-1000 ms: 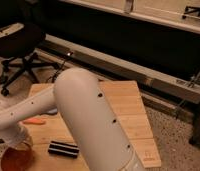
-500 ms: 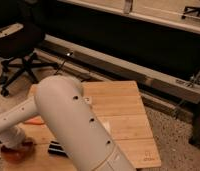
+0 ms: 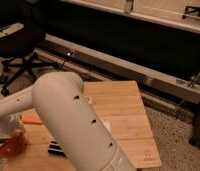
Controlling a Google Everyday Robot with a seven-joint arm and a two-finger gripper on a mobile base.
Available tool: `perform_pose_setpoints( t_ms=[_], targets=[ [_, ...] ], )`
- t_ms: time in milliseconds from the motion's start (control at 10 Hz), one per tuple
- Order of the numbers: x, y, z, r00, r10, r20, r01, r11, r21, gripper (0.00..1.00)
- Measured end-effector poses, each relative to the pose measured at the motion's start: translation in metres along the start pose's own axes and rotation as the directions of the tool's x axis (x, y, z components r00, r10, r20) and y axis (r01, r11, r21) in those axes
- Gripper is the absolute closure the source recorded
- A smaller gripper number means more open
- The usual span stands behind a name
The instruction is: Drag the ceramic bowl in a circle
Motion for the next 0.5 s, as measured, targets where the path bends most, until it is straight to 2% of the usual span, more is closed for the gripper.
perform_pose_setpoints(
  t_ms=[200,500],
  targets=[
    [-0.005,0.007,0.005,1.0,-0.008,0.015,0.009,0.999,-0.031,1.0],
    [-0.005,0.012,0.014,0.999,-0.005,0.032,0.007,0.998,-0.056,1.0]
  ],
)
